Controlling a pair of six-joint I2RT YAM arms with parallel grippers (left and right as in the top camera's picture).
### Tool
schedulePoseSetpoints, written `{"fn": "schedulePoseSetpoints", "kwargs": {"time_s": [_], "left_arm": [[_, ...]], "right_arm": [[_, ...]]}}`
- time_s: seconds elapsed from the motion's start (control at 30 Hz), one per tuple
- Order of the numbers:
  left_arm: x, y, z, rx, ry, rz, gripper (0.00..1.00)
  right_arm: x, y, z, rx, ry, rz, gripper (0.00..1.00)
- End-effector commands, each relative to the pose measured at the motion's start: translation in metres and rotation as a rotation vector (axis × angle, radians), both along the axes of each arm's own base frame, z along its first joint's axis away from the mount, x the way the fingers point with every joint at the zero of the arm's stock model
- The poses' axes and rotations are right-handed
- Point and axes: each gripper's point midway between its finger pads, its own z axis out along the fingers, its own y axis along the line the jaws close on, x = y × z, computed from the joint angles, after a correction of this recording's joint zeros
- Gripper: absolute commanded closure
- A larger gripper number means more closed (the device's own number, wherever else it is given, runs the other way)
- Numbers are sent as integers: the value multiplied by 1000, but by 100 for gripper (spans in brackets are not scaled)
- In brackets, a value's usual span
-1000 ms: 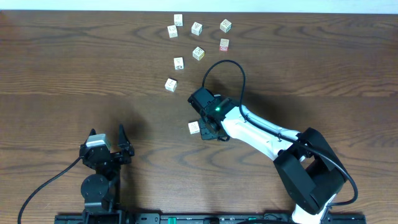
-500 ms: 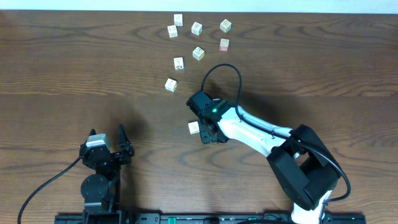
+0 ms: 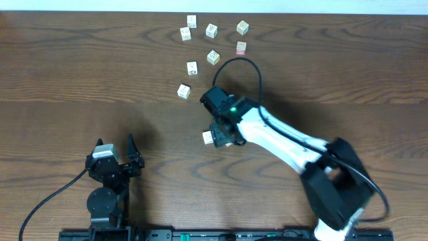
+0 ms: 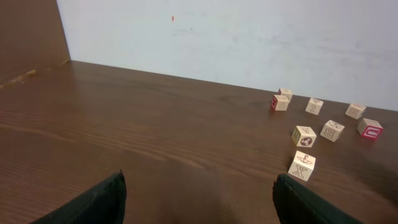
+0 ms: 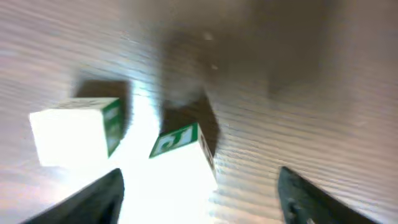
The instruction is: Lift 5 blocks
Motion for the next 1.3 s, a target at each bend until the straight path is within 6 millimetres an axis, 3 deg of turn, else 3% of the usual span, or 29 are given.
{"fn": "schedulePoseSetpoints", "kwargs": {"time_s": [0.0,0.1,0.2,0.37,0.6,0.8,0.87,1.03,1.27], "left_arm": [[-1,1,-17,-2,49,7,24],[-1,1,-17,-2,49,7,24],[-1,1,-17,-2,49,7,24],[-1,1,-17,-2,49,7,24],[-1,1,-17,-2,49,7,24],[-1,1,-17,-1,49,7,24],[-1,1,-17,-2,49,7,24],[-1,1,-17,-2,49,7,24],[-1,1,-17,-2,49,7,24]], "right_arm": [[12,5,52,77,-114,57,16],[22,8,78,113,-204,115,1],[48,10,93,135,-313,132,1],[112,2,96,171,-471,83,1],[195,-24,69,186,-520,-65,1],[251,-15,47,182,-544,-97,1],[273,-13,40,176,-577,-147,5],[300,-16,18,197,-609,-277,7],[309,-29,-16,226,-581,-387,9]]}}
